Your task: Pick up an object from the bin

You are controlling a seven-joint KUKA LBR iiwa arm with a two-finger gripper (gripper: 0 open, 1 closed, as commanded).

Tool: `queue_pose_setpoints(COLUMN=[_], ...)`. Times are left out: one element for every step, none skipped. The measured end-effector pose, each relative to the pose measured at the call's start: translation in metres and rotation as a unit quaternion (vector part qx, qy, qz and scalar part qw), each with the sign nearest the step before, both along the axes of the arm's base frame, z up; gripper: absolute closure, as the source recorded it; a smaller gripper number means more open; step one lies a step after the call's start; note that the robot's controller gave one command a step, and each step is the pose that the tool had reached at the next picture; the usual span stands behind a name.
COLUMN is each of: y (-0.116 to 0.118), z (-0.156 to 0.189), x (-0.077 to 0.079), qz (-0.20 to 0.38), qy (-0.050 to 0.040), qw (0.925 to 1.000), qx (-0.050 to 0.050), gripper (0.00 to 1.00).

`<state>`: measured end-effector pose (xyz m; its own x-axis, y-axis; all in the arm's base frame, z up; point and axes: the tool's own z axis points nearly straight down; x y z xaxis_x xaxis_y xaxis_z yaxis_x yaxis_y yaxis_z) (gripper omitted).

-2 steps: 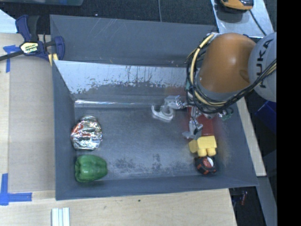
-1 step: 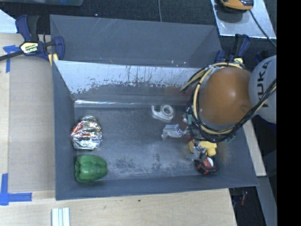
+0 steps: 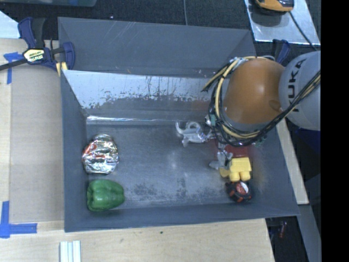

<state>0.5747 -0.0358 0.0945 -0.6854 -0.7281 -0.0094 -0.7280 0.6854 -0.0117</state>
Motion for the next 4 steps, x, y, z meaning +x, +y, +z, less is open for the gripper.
queue_pose_setpoints(y=[-0.001,-0.034,-0.049,-0.040], z=[-0.005,-0.013,-0.019,0.026], x=[-0.012,-0.003,0.013,0.019], qz=[-0.049,0.006,0.057,0.007], qy=[0.0006,0.0075,0.0088,0.0006], qw=[0.9988,0.9999,0.9983,1.0000], qx=[0.000,0.004,0.005,0.005], gripper=[0.00,0.00,0.00,0.00])
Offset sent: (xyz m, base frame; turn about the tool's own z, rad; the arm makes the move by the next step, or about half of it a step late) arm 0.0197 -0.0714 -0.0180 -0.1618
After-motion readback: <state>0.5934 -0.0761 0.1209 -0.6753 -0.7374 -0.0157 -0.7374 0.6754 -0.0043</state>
